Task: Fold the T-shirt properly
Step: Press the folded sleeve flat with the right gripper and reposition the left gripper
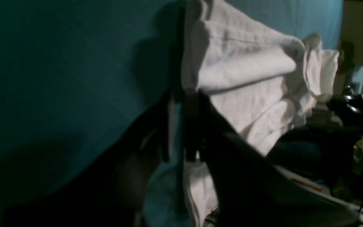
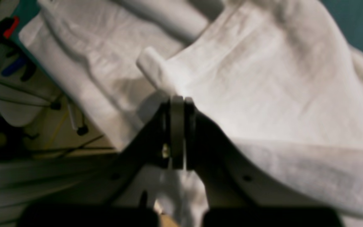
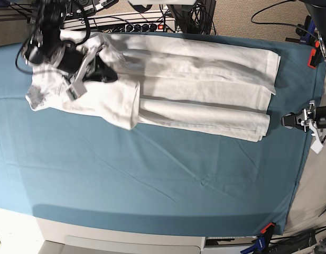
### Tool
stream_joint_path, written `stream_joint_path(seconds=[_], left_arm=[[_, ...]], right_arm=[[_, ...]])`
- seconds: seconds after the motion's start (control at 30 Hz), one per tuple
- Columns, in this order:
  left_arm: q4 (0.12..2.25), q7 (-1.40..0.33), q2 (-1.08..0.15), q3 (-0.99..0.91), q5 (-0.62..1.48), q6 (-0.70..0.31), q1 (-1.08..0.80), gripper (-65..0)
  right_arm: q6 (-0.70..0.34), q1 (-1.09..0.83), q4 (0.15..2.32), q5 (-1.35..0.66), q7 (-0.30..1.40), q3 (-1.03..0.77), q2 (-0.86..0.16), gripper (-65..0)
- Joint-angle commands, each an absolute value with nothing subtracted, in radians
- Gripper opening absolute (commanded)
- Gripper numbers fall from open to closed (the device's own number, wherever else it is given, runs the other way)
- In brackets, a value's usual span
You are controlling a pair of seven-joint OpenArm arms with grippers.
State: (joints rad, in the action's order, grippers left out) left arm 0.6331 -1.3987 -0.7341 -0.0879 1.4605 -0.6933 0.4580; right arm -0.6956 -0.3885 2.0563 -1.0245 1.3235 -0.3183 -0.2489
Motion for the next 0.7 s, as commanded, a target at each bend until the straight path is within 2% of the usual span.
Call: stream_joint_path(seconds=[0.0, 0.37, 0.4, 0.47, 0.5, 0.6, 0.67], left_arm=[[0.644, -1.396, -0.76, -0.095, 1.484, -0.698, 0.482, -56.9], [0.644, -1.396, -0.759, -0.095, 1.484, -0.698, 0.482, -56.9], [0.644, -1.396, -0.76, -0.095, 1.484, -0.698, 0.482, -56.9], [0.644, -1.396, -0.76, -0.095, 1.484, -0.698, 0.482, -56.9], [0.644, -1.396, -0.76, -0.095, 1.484, -0.698, 0.482, -56.9], [0.644, -1.396, -0.769, -0.095, 1.484, -0.698, 0.482, -55.2], [0.645, -1.396, -0.784, -0.095, 1.484, -0.698, 0.482, -49.2]], right_arm=[[-0.698, -0.408, 2.094, -1.054, 1.302, -0.323, -0.258, -65.0], [-0.698, -0.521, 2.144, -0.965, 1.295, -0.327, -0.258, -65.0], [-0.698, -0.521, 2.144, -0.958, 1.276, -0.331, -0.258, -60.1], [-0.698, -0.521, 2.144, -0.931, 1.231, -0.342, -0.258, -46.1], [-0.698, -0.521, 2.144, -0.915, 1.208, -0.348, -0.258, -42.0], [-0.698, -0.514, 2.146, -0.892, 1.161, -0.391, -0.257, -41.1], [-0.698, -0.5, 2.147, -0.893, 1.137, -0.453, -0.243, -41.1]])
